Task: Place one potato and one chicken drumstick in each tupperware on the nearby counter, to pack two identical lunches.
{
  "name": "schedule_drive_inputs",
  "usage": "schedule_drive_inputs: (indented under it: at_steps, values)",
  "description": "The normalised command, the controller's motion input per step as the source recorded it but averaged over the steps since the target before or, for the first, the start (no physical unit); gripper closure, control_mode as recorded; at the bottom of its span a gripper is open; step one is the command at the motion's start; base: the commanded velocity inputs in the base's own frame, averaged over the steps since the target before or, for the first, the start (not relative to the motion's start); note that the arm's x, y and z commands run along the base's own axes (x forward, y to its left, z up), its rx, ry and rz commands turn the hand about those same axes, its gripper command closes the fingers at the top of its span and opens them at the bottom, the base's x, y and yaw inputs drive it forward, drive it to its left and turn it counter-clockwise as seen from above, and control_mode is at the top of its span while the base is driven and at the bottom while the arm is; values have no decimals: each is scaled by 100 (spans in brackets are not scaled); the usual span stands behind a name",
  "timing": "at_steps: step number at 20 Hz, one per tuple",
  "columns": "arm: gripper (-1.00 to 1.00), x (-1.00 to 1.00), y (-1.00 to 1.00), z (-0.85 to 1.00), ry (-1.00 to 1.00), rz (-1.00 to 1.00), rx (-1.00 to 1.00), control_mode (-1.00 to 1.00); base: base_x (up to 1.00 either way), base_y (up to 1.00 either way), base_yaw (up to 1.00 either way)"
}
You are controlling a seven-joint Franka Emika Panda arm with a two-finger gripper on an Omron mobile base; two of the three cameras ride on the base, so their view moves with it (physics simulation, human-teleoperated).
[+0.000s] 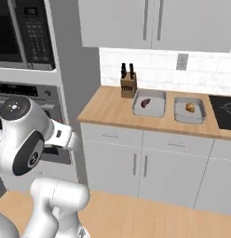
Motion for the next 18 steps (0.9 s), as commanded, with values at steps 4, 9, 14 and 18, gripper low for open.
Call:
schedule_drive_inputs:
  at_steps: [4,9,14,18]
  values:
    - [-100,0,0,0,0,0,0,100,-30,100,43]
    - [-100,0,0,0,0,0,0,100,0,76,83]
    - [-100,0,0,0,0,0,0,100,0,63,85]
    - [-100,0,0,0,0,0,0,100,0,95,75]
